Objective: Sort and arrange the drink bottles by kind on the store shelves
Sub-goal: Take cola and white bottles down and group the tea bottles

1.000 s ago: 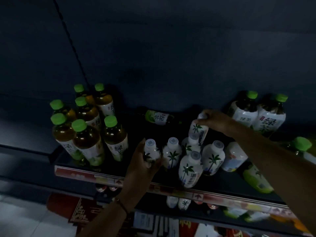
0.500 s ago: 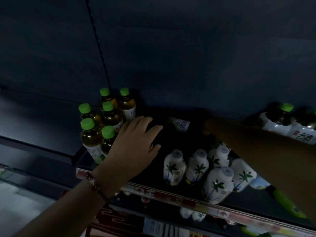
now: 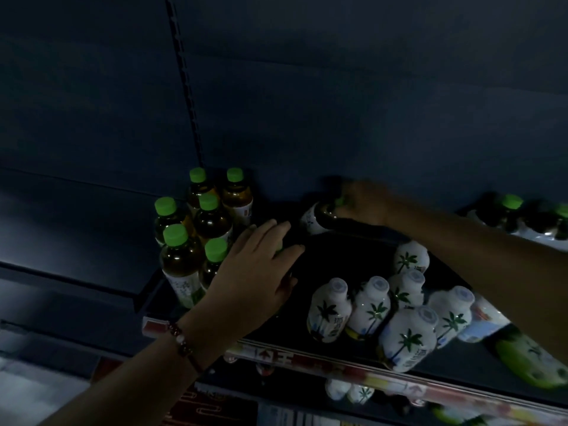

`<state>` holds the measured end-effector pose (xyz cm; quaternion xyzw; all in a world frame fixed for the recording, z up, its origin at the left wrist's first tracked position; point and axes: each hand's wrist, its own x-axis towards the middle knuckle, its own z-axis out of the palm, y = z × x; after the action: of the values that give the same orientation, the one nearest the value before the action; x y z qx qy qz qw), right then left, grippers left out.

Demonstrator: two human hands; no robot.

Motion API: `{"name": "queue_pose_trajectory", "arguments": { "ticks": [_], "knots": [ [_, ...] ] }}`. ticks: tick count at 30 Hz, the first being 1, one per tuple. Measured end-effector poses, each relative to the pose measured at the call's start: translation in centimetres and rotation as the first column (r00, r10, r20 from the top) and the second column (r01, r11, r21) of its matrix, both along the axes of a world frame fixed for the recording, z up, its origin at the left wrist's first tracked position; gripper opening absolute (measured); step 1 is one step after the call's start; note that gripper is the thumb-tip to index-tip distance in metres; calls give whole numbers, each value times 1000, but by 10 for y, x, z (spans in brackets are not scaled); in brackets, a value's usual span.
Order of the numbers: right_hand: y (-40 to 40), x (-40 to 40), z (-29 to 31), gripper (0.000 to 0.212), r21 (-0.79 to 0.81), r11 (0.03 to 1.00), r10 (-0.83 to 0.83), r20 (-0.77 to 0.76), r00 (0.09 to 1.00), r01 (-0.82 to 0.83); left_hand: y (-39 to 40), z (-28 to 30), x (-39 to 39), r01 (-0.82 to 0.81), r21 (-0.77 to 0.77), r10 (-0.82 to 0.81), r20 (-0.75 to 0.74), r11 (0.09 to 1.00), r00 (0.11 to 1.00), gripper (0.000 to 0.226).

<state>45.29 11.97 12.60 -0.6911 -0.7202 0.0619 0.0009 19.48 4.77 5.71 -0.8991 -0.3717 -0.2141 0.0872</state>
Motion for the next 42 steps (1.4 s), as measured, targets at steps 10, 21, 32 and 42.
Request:
{"name": "queue_pose_trajectory", "arguments": {
  "ticks": [10,21,32,42],
  "knots": [
    [3,-55,4,32,13,993,118,-198,973,-118,0,1,-4,52,-16,-52,-15,999,999,45],
    [-49,-52,14,52,51,998,54,-133,990,-48,-23,7,-2,152,-13,-150,101,988,984,43],
    [-348,10,-84,26,185,967,-59,-514,856,177,-185,-105,31,287,-402,-248,147,869,958,37],
    [-394,54,-330,24,-239,804,-453,-839,300,545,-169,-307,139,13,-963,370,117,270,922,58]
  ]
}}
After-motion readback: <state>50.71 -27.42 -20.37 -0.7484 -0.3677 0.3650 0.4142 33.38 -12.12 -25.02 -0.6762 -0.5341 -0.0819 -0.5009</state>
